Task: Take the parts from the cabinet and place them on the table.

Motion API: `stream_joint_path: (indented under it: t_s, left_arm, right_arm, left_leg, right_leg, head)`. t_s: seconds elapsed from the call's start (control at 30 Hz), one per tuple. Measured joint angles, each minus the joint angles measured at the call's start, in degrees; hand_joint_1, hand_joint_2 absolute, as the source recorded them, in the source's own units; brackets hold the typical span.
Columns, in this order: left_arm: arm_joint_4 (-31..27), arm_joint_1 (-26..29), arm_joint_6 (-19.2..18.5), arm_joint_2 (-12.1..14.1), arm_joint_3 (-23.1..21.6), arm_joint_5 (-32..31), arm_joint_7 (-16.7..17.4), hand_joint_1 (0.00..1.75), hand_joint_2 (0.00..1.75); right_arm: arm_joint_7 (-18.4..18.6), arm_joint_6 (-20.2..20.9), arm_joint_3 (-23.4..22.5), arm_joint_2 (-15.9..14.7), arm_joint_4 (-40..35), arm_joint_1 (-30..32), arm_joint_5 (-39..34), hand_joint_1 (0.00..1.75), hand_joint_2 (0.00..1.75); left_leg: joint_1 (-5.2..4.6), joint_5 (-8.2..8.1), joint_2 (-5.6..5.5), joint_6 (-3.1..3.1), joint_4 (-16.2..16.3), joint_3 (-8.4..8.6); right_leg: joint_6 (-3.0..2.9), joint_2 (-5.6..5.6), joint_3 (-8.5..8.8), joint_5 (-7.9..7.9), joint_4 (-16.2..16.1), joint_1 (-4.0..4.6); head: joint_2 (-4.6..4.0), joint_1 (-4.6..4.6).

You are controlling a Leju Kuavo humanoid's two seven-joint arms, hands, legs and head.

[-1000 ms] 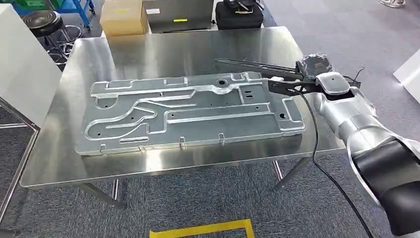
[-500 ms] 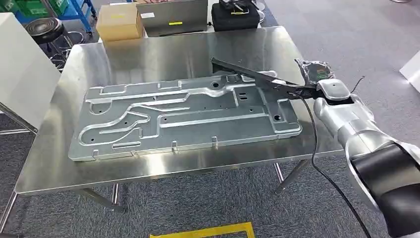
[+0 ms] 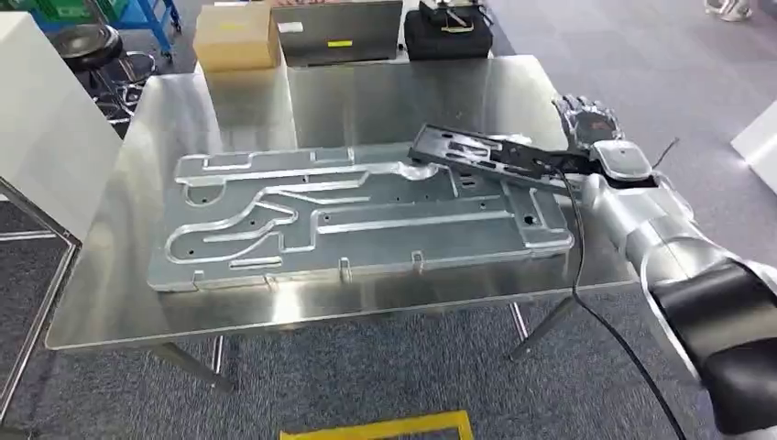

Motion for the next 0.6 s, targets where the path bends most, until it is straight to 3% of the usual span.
stream_joint_path:
  t_s: [0.03,0.07,0.1,0.17,0.2,0.23,0.27,0.3,0.37,0.4,0.43,0.47,0.53,0.57,0.6]
  left_arm:
    - [0.0,0.0,-0.1,0.0,0.2,0.1,0.0,0.00,0.00]
    - [0.0,0.1,-0.2,0.0,0.3,0.2,0.0,0.00,0.00]
    - [0.0,0.1,-0.2,0.0,0.4,0.4,0.0,0.00,0.00]
    - [0.0,0.1,-0.4,0.0,0.7,0.6,0.0,0.00,0.00]
    - [0.0,0.1,-0.6,0.0,0.9,0.9,0.0,0.00,0.00]
    - [0.0,0.1,-0.7,0.0,1.1,0.9,-0.1,0.00,0.00]
    - [0.0,0.0,-0.7,0.0,1.2,0.9,-0.2,0.00,0.00]
    - [0.0,0.1,-0.7,0.0,1.3,1.0,-0.2,0.00,0.00]
    - [0.0,0.2,-0.7,-0.1,1.5,1.0,-0.1,0.00,0.00]
    - [0.0,0.4,-0.8,-0.1,1.6,1.0,-0.1,0.00,0.00]
    - [0.0,0.4,-0.8,0.0,1.6,1.0,0.0,0.00,0.00]
    - [0.0,0.4,-0.8,0.0,1.6,1.0,0.0,0.00,0.00]
    - [0.0,0.3,-0.8,0.0,1.6,0.8,0.2,0.00,0.00]
    - [0.0,0.3,-0.8,0.0,1.6,0.7,0.2,0.00,0.00]
    - [0.0,0.5,-0.8,0.0,1.6,0.6,0.3,0.00,0.00]
  right_arm:
    - [0.0,-0.1,-0.3,-0.3,0.0,-0.2,0.0,0.00,0.00]
    - [-0.1,-0.2,-0.6,-0.5,0.0,-0.3,-0.1,0.00,0.00]
    - [-0.3,-0.3,-0.9,-0.8,0.0,-0.3,-0.2,0.00,0.00]
    - [-1.2,-0.9,-1.6,-1.7,0.0,-0.6,-0.3,0.00,0.00]
    - [-1.8,-1.6,-2.1,-2.5,0.0,-1.2,0.0,0.00,0.00]
    - [-2.3,-2.3,-2.4,-3.1,-0.2,-1.6,0.3,0.00,0.00]
    - [-3.0,-3.4,-2.9,-4.0,-0.6,-1.7,0.3,0.00,0.00]
    - [-3.6,-4.6,-3.5,-5.1,-0.8,-1.6,0.4,0.00,0.00]
    - [-5.3,-7.4,-5.0,-7.2,-1.5,-1.0,-0.1,0.00,0.00]
    - [-6.2,-8.4,-5.5,-8.2,-2.0,0.1,-0.6,0.00,0.00]
    - [-7.6,-9.8,-6.4,-9.2,-2.8,0.9,-1.4,0.00,0.00]
    - [-8.5,-10.5,-7.1,-10.4,-3.6,2.3,-1.9,0.00,0.00]
    - [-9.3,-11.9,-9.9,-14.7,-7.9,7.8,-2.6,0.00,0.00]
    - [-8.9,-12.2,-11.4,-16.5,-9.9,10.8,-2.6,0.00,0.00]
    - [-8.2,-12.6,-13.5,-18.3,-12.7,14.6,-2.3,0.00,0.00]
  left_leg:
    - [-0.17,0.18,-0.01,0.10,0.0,-0.29]
    - [-0.32,0.42,-0.01,0.18,0.1,-0.60]
    - [-0.39,0.64,-0.01,0.19,0.2,-0.95]
    - [-0.46,0.95,-0.07,0.10,0.6,-1.63]
    - [-0.49,1.13,-0.10,-0.04,1.0,-2.07]
    - [-0.52,1.26,-0.11,-0.23,1.3,-2.34]
    - [-0.64,1.66,-0.24,-0.64,1.2,-2.60]
    - [-0.51,1.89,-0.27,-0.88,1.1,-2.58]
    - [-0.35,2.73,-0.52,-1.42,0.9,-2.73]
    - [-0.79,3.29,-0.90,-1.82,0.4,-2.84]
    - [-0.53,2.02,-0.70,-2.00,1.0,-3.16]
    - [-0.52,-0.92,-0.48,-2.34,2.9,-4.01]
    - [-0.09,-7.98,-0.24,-2.87,11.3,-5.92]
    - [-0.01,-10.12,-0.09,-3.01,15.5,-6.71]
    - [0.09,-10.63,0.02,-3.16,18.4,-6.81]
  right_leg:
    - [0.08,0.00,-1.72,-2.22,4.8,0.04]
    - [0.11,0.01,-2.78,-3.38,8.1,0.07]
    - [0.09,0.00,-2.52,-2.98,8.6,0.07]
    - [-0.17,0.00,1.17,0.12,3.1,0.08]
    - [-0.45,-0.01,5.50,2.64,-3.9,0.14]
    - [-0.80,0.00,8.34,2.46,-9.0,0.29]
    - [-0.69,-0.04,8.38,3.05,-8.9,0.83]
    - [-0.95,-0.05,8.06,3.55,-9.0,1.01]
    - [-1.38,-0.13,7.85,3.70,-9.4,1.16]
    - [-1.90,-0.40,7.65,4.32,-9.9,0.74]
    - [-2.14,-0.67,7.40,5.19,-10.4,0.38]
    - [-2.44,-0.71,6.92,5.78,-10.6,0.32]
    - [-2.40,-1.07,5.78,6.69,-10.6,0.33]
    - [-2.38,-1.53,5.17,7.10,-10.6,0.37]
    - [-2.34,-1.80,4.55,7.55,-10.6,0.39]
  head:
    - [0.00,0.00]
    - [0.00,0.00]
    - [0.00,0.00]
    - [0.00,0.00]
    - [0.00,0.00]
    - [0.00,0.00]
    - [0.00,-0.02]
    - [0.00,0.02]
    - [0.00,-0.02]
    - [0.00,0.02]
    - [0.00,0.02]
    - [0.00,-0.09]
    - [0.00,-0.09]
    - [0.00,-0.09]
    - [0.00,-0.11]
